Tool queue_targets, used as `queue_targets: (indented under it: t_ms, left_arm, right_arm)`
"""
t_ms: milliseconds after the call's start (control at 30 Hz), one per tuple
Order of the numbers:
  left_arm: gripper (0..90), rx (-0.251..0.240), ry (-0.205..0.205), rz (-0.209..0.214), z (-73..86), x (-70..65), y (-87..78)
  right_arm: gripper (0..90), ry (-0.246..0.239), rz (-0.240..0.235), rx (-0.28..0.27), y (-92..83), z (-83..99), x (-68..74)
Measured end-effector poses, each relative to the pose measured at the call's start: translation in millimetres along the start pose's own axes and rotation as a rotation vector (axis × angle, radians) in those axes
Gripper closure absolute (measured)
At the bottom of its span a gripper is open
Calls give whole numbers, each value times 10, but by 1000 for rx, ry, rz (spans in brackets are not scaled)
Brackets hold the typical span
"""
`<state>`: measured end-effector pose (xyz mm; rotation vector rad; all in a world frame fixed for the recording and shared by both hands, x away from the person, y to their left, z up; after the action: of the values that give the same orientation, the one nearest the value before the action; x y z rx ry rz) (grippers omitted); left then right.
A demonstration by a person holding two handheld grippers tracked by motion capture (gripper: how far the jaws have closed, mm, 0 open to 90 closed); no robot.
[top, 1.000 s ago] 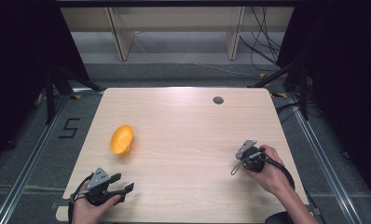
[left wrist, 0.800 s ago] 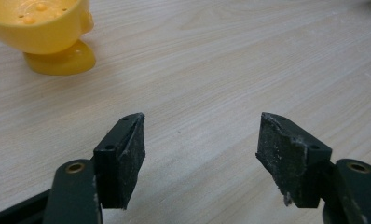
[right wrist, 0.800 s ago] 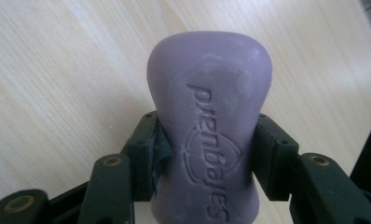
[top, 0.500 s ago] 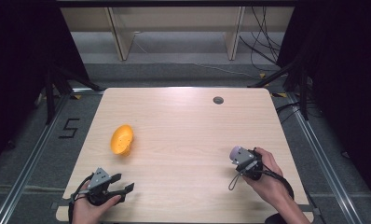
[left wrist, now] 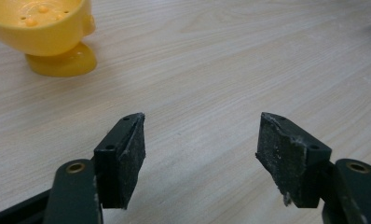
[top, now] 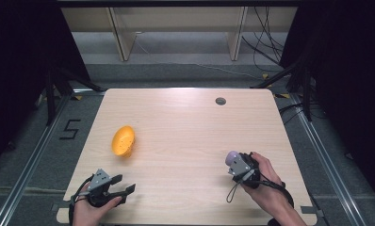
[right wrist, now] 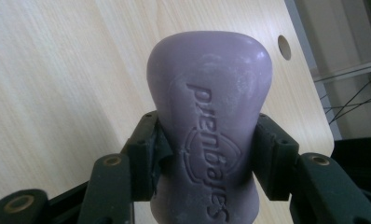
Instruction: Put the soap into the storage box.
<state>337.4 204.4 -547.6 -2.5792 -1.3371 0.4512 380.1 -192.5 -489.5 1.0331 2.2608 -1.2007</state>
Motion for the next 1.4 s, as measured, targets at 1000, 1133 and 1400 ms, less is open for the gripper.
queue_targets:
  t_ms: [1000, 1133, 1400]
  left_arm:
    - [333, 20, 80, 412, -1179, -1467, 995]
    - [351, 39, 64, 442, -1177, -1635, 1139]
    - [384, 74, 19, 493, -1146, -1819, 1279]
  right_arm:
    - [502, -99, 24, -117, -122, -384, 257]
    - [502, -105, 18, -122, -118, -413, 294]
    - [501, -108, 21, -137, -117, -484, 324]
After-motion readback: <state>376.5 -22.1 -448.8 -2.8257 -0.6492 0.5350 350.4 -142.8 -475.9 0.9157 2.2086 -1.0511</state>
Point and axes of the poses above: each handheld gripper's, and its own axes: y roughly forward along the jaws, z roughly out of its underside, x roughly to its left, the point moved 7 cm from there along y, roughly forward along the jaws, and after that the axes turned 15 degrees about -x, right-handed, at the moved point
